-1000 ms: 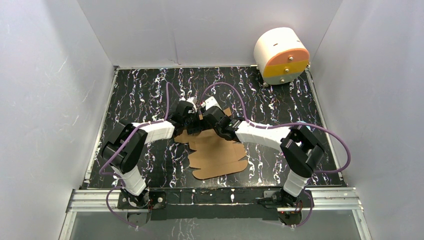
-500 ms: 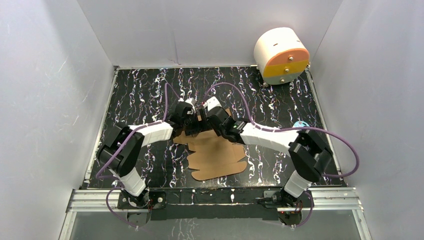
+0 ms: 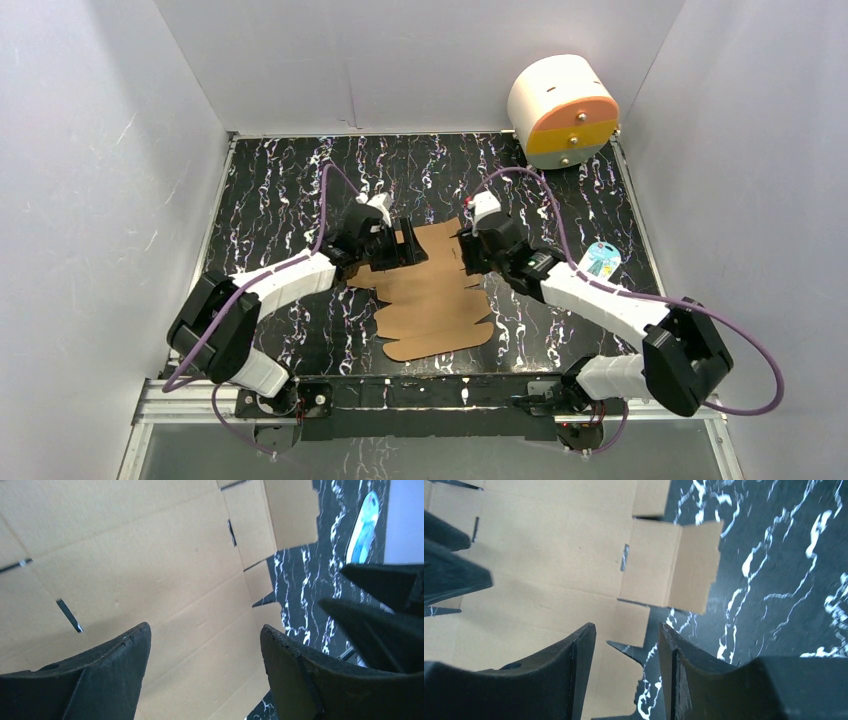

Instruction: Fold the paper box

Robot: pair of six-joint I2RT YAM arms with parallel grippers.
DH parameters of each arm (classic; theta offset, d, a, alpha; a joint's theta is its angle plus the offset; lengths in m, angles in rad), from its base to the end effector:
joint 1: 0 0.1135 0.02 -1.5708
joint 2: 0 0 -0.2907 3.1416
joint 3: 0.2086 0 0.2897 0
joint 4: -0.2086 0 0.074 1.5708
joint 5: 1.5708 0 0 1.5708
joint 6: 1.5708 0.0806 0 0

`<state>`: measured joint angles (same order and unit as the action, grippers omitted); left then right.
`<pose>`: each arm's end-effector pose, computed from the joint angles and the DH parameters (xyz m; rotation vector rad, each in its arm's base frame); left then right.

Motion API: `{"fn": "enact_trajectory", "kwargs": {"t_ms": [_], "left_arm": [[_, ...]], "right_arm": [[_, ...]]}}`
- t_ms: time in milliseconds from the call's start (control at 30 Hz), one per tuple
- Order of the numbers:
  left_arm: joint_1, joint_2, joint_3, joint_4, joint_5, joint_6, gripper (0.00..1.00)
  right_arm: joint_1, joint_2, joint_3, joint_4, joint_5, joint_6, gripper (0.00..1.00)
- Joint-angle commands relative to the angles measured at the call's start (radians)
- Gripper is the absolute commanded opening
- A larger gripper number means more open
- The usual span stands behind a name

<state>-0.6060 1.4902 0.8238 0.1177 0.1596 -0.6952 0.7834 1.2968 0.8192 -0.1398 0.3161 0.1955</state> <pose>0.3112 -0.2312 0.1951 0.0005 2.2589 -0.9100 0.2610 0.2246 0.2292 -0.4545 2.1133 0.2200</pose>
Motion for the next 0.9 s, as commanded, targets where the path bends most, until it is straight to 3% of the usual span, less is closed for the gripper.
{"fn": "enact_trajectory", "kwargs": {"t_ms": [0,267,867], "left_arm": [[-0.037,-0.018,-0.033,-0.033,-0.008,0.006,0.78],[-0.076,0.045,-0.031,-0.030,-0.020,0.005,0.78],[-0.090,0.110,-0.054,-0.006,-0.048,-0.013,0.77]], "right_arm": [[-0.101,-0.081,-0.103,0.114,-0.230,0.101,0.58],[-0.279,-0.084,-0.259,0.311,-0.526,0.217,0.60],[-0.333,0.088,-0.362,0.494,-0.581,0.331,0.58]]}}
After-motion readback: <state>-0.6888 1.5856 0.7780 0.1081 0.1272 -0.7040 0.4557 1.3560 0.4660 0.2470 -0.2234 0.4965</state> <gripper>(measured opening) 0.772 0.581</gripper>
